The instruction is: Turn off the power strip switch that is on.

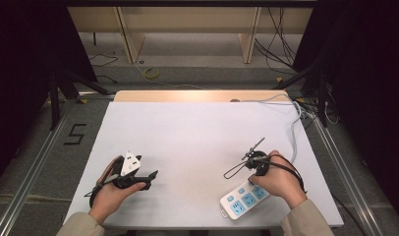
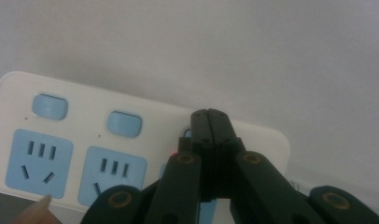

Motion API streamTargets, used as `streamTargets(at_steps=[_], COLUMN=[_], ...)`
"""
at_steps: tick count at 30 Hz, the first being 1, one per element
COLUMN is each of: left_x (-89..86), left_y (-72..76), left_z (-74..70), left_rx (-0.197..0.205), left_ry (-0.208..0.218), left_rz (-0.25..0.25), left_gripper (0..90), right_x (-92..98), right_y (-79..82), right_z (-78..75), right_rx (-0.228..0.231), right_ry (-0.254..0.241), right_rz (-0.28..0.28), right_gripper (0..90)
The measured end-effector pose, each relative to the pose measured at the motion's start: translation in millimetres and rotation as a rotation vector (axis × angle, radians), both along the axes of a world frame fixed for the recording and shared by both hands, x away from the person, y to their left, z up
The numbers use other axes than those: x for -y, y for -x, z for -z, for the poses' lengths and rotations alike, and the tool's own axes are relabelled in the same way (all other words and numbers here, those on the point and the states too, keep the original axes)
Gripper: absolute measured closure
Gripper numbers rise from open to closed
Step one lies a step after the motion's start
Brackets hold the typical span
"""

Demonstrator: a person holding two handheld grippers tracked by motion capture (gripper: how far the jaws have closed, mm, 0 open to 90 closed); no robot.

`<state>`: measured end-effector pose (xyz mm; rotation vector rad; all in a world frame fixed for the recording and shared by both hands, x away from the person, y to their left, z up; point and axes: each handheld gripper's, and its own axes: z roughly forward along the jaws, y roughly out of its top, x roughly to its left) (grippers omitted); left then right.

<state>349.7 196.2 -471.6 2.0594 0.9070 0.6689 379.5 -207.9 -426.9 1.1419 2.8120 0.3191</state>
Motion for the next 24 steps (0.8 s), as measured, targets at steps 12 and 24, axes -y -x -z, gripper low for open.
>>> streamTargets(at_steps=[12,24], left_x=[-0.4,-0.2], left_y=[-0.1,-0.1], left_z=[0.1,0.2], left_rx=[0.001,0.001], left_ry=[0.000,-0.002], left_rz=[0.000,0.000], left_gripper=[21.7,21.8], right_x=[4.8,10.1], right_y=[0.5,0.3], right_z=[-7.5,-9.9], right_rx=[0.043,0.045], right_ry=[-0.047,-0.079], right_rz=[0.030,0.028], right_gripper=[90.0,90.0])
